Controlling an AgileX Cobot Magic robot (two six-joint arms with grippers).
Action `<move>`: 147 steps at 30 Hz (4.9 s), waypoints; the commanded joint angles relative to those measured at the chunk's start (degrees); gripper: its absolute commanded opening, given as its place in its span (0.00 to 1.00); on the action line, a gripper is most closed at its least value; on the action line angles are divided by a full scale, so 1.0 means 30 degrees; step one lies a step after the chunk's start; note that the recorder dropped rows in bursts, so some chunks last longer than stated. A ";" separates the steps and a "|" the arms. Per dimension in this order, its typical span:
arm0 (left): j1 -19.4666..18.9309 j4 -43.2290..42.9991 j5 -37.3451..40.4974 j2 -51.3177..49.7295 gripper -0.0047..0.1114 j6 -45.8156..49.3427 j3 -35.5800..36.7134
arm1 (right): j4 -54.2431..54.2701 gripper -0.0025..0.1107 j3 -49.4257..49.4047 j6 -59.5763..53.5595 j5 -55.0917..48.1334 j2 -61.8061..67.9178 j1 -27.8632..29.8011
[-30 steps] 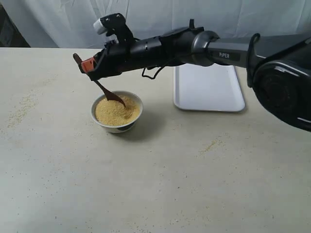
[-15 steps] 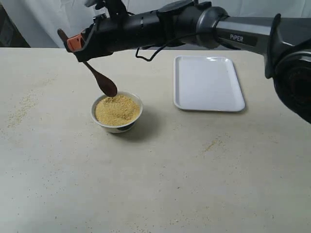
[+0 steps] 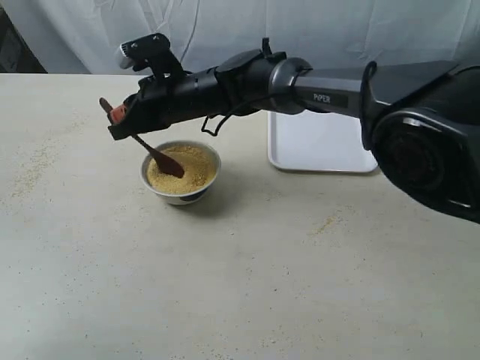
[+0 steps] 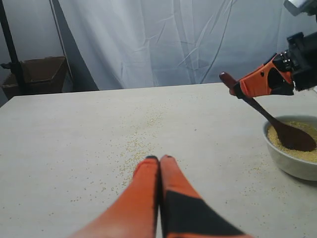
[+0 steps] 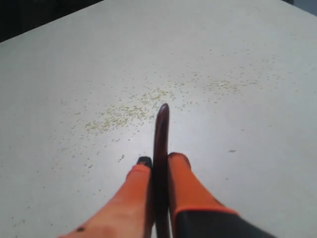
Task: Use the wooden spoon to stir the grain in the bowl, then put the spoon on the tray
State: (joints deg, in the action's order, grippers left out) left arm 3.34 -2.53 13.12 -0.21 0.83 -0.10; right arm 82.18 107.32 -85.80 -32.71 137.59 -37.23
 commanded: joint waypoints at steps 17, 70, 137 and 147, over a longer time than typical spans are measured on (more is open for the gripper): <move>0.0075 -0.0030 -0.0229 0.0071 0.04 -0.0074 0.0035 | -0.2765 0.02 -0.0072 0.0790 0.0600 -0.1344 -0.0079; 0.0075 -0.0030 -0.0229 0.0071 0.04 -0.0074 0.0035 | -0.3720 0.02 -0.0072 0.6077 0.3524 -0.0877 -0.0131; 0.0075 -0.0030 -0.0229 0.0071 0.04 -0.0074 0.0035 | -0.2306 0.07 -0.0072 1.6833 -0.5928 0.2177 1.2410; 0.0075 -0.0030 -0.0229 0.0071 0.04 -0.0074 0.0035 | -0.7115 0.49 -0.0072 1.7101 -0.4009 0.1108 1.2419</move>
State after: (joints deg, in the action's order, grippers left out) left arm 3.34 -2.53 13.01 -0.21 0.83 -0.10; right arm 67.28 107.12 -35.56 -45.90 143.67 -0.35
